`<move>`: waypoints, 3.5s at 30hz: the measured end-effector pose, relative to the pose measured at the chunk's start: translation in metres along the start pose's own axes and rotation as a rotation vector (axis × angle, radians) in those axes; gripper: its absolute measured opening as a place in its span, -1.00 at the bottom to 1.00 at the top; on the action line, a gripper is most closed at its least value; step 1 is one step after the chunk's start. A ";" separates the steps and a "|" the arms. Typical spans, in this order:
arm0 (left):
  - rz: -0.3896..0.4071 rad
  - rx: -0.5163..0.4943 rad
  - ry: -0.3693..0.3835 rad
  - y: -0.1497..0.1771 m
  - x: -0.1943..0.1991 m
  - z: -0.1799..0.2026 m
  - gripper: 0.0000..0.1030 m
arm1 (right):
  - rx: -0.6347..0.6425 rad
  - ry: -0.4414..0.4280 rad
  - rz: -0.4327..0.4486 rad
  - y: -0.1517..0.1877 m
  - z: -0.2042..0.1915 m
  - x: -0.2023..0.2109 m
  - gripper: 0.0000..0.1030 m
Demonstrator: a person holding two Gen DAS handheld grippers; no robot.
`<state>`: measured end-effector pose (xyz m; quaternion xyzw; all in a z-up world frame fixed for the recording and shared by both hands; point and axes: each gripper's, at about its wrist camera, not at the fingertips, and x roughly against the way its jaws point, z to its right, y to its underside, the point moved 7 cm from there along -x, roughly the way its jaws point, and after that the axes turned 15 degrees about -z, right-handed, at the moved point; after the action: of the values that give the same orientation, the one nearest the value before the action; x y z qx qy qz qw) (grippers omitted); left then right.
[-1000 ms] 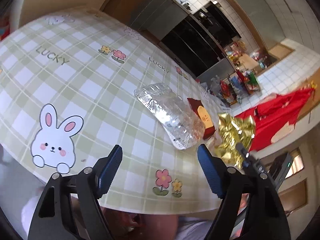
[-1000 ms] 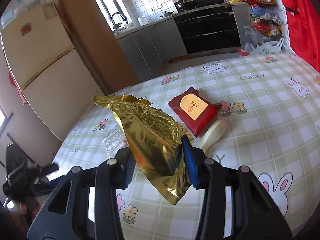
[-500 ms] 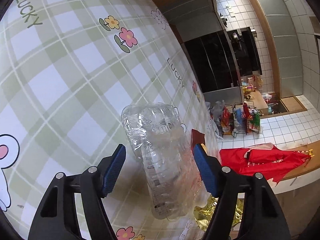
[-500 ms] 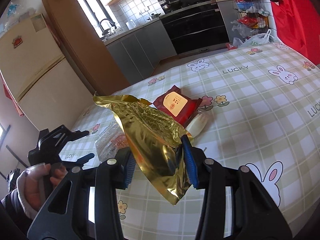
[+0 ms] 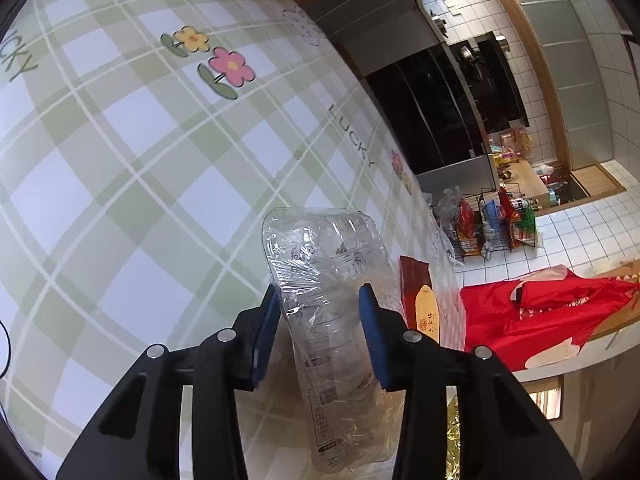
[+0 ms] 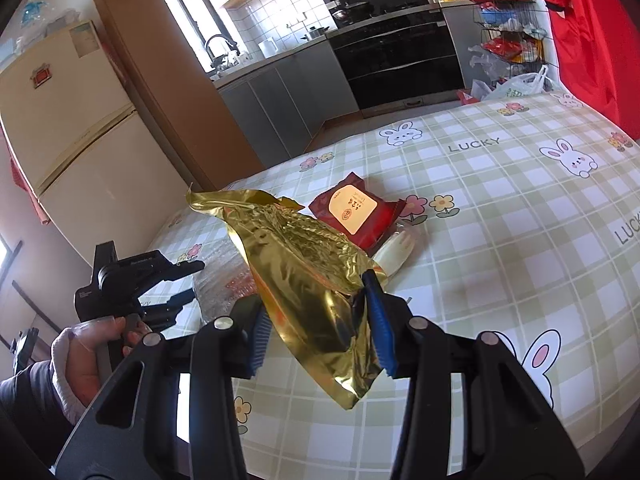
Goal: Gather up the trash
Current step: 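Grasp the clear plastic container with the left tool while the right tool holds the gold bag, then carry the clear container over the pink bin and open the left tool, then lower the gold foil bag over the pink bin and open the right tool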
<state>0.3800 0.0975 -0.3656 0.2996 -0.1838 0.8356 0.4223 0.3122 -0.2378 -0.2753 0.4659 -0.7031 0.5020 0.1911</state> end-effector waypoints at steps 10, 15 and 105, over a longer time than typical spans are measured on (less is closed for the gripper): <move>0.004 -0.149 -0.004 0.010 0.025 0.033 -0.40 | 0.014 -0.004 0.007 0.001 -0.005 0.008 -0.13; 0.044 -0.262 -0.054 0.014 0.042 0.051 -0.43 | 0.022 -0.007 0.006 0.003 -0.008 0.009 -0.13; -0.091 -0.854 -0.001 0.289 0.167 0.152 -0.05 | 0.103 -0.009 0.321 0.051 -0.063 0.249 -0.13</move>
<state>0.1190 -0.0541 -0.1571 0.1062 -0.5001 0.6647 0.5448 0.1339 -0.2941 -0.0921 0.3591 -0.7427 0.5593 0.0810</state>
